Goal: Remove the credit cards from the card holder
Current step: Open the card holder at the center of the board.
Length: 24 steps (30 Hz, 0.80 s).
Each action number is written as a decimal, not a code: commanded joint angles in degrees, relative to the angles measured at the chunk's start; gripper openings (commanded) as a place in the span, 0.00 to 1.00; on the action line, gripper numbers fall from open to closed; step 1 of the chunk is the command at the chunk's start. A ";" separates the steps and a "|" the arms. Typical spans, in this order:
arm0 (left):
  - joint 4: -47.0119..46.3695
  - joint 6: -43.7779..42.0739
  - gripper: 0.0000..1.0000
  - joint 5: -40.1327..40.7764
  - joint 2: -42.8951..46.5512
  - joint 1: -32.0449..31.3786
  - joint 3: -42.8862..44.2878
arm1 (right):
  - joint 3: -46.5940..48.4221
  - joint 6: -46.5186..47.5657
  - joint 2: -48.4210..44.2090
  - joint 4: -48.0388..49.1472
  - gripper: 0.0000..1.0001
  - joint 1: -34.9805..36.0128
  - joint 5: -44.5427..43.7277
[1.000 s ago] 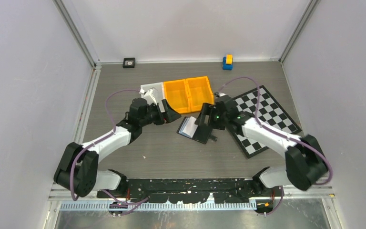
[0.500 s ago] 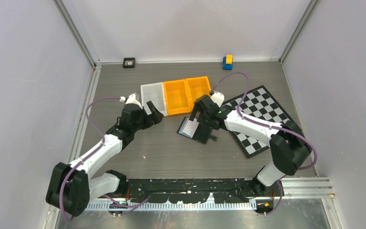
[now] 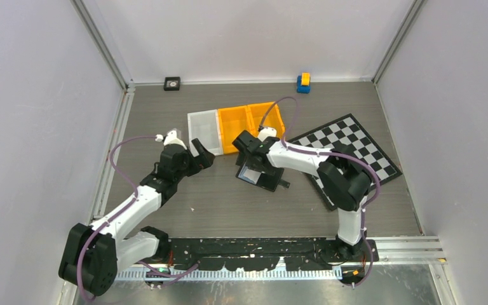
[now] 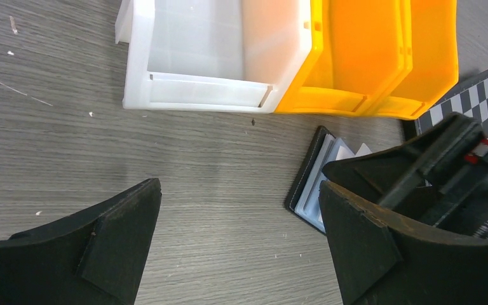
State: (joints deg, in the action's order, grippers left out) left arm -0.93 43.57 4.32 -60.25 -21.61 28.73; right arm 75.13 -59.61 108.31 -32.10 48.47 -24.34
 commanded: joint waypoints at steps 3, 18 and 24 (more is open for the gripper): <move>-3.38 0.60 0.96 -0.40 0.23 0.16 0.49 | 3.50 -1.04 3.63 -2.57 0.97 0.48 -2.65; -5.43 0.16 0.93 -4.05 -2.72 0.16 1.05 | -3.90 16.68 -2.01 4.10 0.51 -1.16 3.86; -8.85 -1.33 0.86 -13.65 -6.60 0.14 1.90 | -17.08 18.36 -6.20 25.00 0.28 -9.58 29.89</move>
State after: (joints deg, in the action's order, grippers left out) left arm -4.78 43.35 -2.35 -64.38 -21.61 28.73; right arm 64.60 -43.70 104.36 -21.23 44.64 -13.87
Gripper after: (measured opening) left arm 0.885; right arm 0.628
